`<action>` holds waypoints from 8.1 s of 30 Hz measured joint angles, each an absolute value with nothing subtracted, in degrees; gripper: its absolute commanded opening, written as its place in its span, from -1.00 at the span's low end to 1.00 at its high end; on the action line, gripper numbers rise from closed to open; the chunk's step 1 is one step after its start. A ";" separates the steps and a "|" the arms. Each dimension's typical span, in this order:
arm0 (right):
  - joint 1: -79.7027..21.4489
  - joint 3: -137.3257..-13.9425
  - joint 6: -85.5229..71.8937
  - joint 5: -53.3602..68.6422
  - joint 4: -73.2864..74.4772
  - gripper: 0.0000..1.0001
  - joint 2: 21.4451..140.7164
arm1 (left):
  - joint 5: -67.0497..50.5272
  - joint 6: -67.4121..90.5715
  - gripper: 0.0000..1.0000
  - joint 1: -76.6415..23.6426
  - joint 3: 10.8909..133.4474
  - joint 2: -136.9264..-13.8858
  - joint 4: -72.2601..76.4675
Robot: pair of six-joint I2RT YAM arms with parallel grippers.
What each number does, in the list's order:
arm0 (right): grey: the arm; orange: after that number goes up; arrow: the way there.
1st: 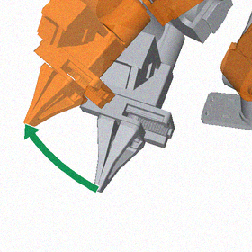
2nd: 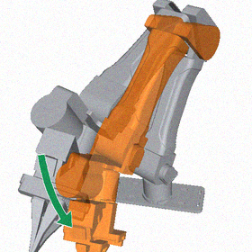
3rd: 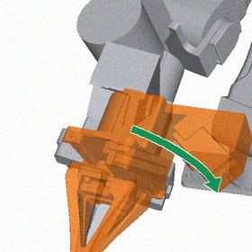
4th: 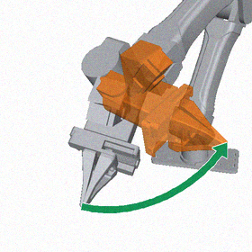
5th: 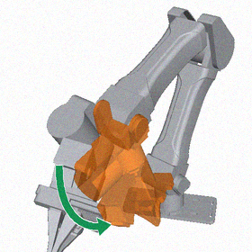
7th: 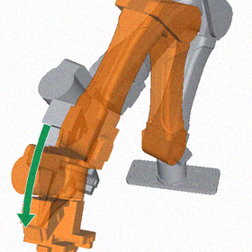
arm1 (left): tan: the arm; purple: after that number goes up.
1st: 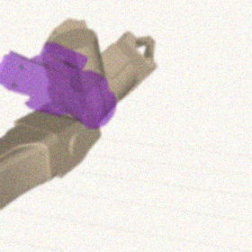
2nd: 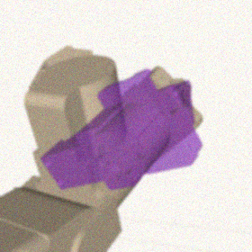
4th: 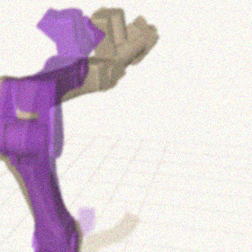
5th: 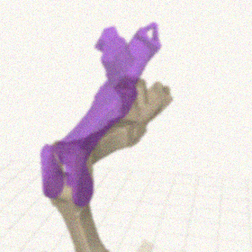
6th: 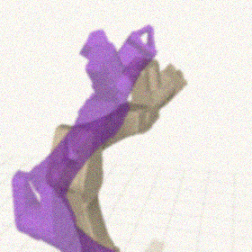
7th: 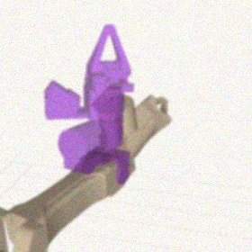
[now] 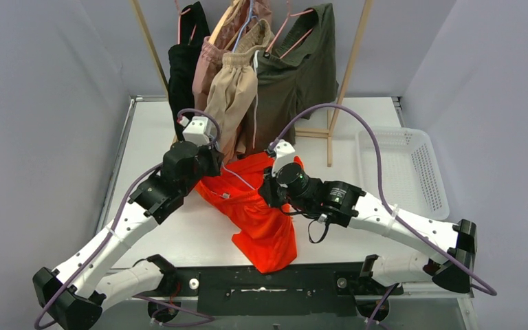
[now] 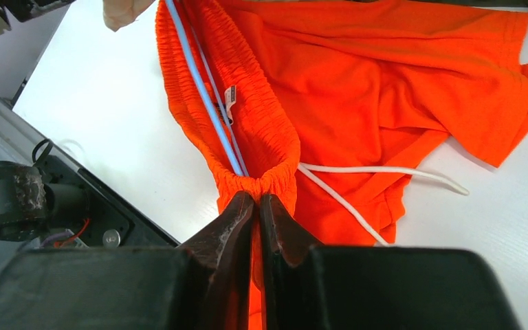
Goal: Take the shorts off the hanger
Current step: Remove the shorts from the hanger, then place the hanger on the clothes rod.
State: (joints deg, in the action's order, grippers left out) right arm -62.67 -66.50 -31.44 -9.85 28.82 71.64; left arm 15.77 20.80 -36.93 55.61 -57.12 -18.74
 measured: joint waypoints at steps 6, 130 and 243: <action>-61.98 -64.01 -33.28 -14.57 28.95 -1.00 68.05 | 12.64 20.78 -1.00 -34.92 55.61 -57.06 -19.59; -63.79 -49.50 -34.15 2.33 24.25 -1.00 62.22 | -13.54 17.17 0.05 -28.86 50.98 -50.65 -19.49; -25.65 -123.00 -13.43 -19.46 50.30 -1.00 93.10 | 18.22 19.25 0.77 -26.89 47.27 -38.92 -29.74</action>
State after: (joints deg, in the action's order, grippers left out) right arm -25.65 -123.00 -13.43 -19.46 50.30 93.10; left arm 18.22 19.25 -26.89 47.27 -38.92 -29.74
